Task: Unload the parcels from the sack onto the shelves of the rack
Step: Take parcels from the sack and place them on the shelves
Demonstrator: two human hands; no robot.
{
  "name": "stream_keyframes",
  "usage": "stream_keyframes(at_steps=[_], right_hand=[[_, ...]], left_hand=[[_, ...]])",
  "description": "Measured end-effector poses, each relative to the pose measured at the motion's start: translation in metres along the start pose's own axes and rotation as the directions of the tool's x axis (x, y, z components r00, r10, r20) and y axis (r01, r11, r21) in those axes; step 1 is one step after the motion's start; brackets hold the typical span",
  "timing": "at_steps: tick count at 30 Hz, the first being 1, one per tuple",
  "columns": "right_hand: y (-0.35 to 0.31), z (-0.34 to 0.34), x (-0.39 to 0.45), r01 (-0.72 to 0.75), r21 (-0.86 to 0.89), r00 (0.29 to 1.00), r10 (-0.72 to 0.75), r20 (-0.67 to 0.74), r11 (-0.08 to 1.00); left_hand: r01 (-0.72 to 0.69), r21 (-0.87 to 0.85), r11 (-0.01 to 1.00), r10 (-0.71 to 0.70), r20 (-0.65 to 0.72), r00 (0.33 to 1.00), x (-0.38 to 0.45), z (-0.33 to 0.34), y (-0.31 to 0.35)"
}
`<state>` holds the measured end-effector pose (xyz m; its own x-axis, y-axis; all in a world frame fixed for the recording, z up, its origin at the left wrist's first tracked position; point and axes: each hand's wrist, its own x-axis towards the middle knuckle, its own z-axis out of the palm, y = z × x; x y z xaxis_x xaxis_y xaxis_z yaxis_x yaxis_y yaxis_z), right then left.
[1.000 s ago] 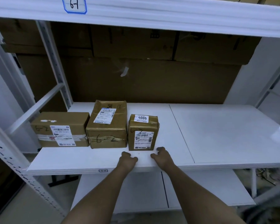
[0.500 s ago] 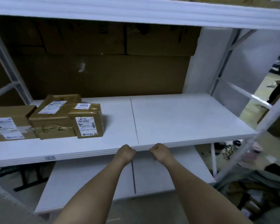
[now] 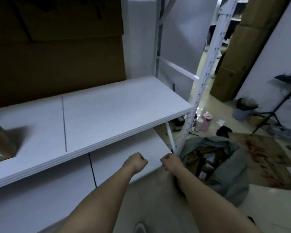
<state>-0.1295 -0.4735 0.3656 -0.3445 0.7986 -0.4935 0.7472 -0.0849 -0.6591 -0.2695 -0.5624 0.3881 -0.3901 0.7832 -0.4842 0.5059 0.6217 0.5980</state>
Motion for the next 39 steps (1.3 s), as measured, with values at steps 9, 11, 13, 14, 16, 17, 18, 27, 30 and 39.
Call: stream_keyframes(at_steps=[9,11,13,14,16,17,18,27,30,39], right_hand=[[0.064,-0.096,0.09,-0.153,-0.016,0.987,0.152,-0.043,0.988],[0.064,-0.118,0.108,-0.164,-0.034,0.986,0.162,-0.032,0.986],[0.066,-0.141,0.127,-0.176,-0.073,0.984,0.175,-0.022,0.982],[0.068,-0.153,0.137,-0.187,-0.082,0.982,0.186,-0.021,0.979],[0.073,-0.172,0.153,-0.214,-0.077,0.977,0.213,-0.022,0.974],[0.076,-0.183,0.16,-0.221,-0.072,0.975,0.22,-0.023,0.973],[0.078,-0.191,0.167,-0.227,-0.076,0.974,0.226,-0.023,0.971],[0.115,-0.251,0.238,-0.204,-0.139,0.977,0.21,0.032,0.969],[0.136,-0.277,0.268,-0.16,-0.192,0.98,0.178,0.083,0.968],[0.218,-0.305,0.361,-0.148,-0.311,0.969,0.201,0.145,0.939]], left_hand=[[-0.005,0.049,0.999,-0.006,0.225,0.974,0.112,0.063,0.095],[-0.003,0.087,0.996,-0.02,0.261,0.965,0.133,0.066,0.116],[-0.01,0.11,0.994,-0.024,0.301,0.953,0.154,0.07,0.14],[-0.019,0.11,0.994,-0.016,0.313,0.95,0.163,0.071,0.153],[-0.041,0.103,0.994,0.006,0.32,0.948,0.175,0.072,0.173],[-0.049,0.106,0.993,0.011,0.327,0.945,0.183,0.074,0.184],[-0.047,0.113,0.992,0.006,0.338,0.941,0.189,0.076,0.193],[-0.004,0.107,0.994,-0.035,0.366,0.93,0.247,0.114,0.252],[0.021,0.054,0.998,-0.038,0.328,0.944,0.263,0.139,0.276],[0.062,0.112,0.992,-0.087,0.239,0.967,0.319,0.23,0.286]])
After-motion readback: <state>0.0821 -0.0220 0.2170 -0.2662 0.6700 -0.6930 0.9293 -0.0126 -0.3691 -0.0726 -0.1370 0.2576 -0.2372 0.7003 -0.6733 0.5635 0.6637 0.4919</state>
